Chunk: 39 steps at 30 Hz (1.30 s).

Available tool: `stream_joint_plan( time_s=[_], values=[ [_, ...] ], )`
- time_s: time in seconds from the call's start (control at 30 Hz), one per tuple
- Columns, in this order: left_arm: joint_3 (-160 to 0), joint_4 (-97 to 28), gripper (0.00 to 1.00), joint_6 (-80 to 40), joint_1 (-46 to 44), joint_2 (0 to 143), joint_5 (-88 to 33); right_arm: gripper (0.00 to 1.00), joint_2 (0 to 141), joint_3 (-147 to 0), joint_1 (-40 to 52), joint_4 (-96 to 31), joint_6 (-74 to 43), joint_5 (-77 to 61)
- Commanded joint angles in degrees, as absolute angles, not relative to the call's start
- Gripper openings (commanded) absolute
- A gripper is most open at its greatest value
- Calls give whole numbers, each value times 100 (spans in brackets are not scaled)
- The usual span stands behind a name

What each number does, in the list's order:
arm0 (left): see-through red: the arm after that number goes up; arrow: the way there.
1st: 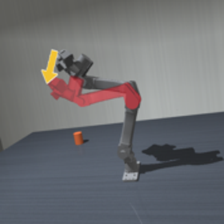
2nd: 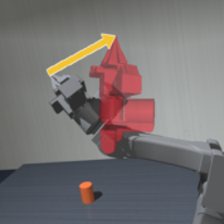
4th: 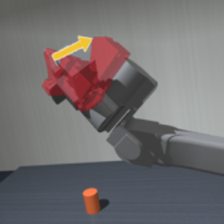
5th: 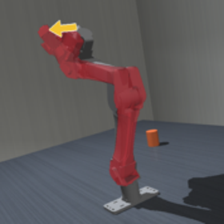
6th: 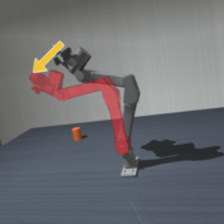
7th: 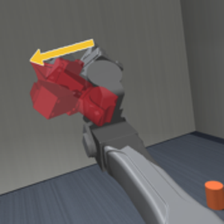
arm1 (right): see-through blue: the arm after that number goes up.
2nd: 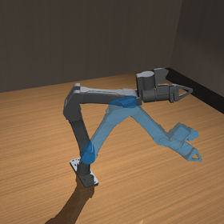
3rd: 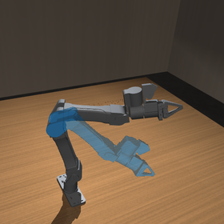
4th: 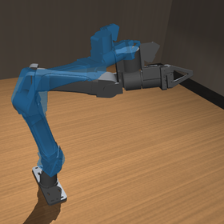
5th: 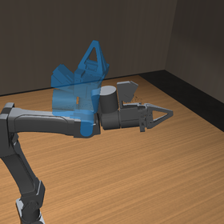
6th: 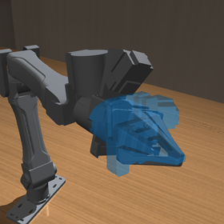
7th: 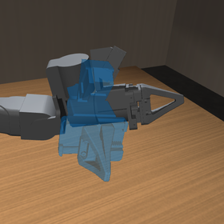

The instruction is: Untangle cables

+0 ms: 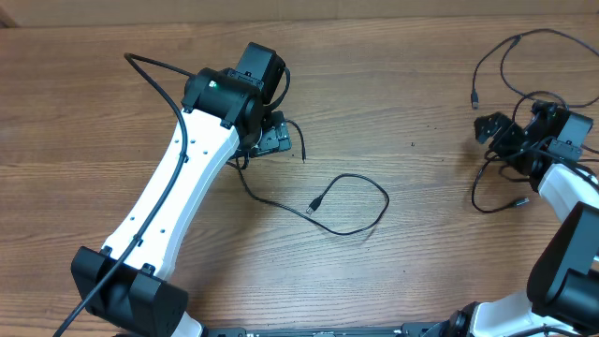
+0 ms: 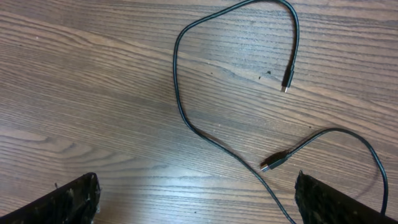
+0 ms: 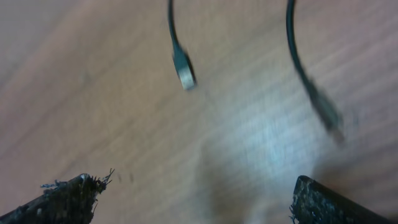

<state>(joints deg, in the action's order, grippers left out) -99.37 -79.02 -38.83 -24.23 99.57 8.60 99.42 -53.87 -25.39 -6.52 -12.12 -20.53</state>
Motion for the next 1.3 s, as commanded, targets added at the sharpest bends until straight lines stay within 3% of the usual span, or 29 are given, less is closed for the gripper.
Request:
stream_joint_plan(
  time_s=[0.0,0.17,0.3,0.53,0.93,1.27],
  values=[
    [-9946,-7900,100,-3811,-2401,9998,829,100,10031,-5398,-2508,-423,-1577,-2047],
    [-9946,-7900,100,-3811,-2401,9998,829,100,10027,-5529,-2521,-578,-1649,-2069],
    [-9946,-7900,100,-3813,-2401,9998,829,100,9994,-5944,-2523,-1354,-1450,-2071],
    [-9946,-7900,100,-3811,-2401,9998,832,100,9684,-6777,-2512,-3164,-126,-2064],
    [-9946,-7900,100,-3813,-2401,9998,832,100,9655,-6827,-2480,-5026,54,-2067],
    [-9946,-7900,100,-3811,-2401,9998,829,100,9854,-6823,-1909,-4786,-40,-2871]
  ],
)
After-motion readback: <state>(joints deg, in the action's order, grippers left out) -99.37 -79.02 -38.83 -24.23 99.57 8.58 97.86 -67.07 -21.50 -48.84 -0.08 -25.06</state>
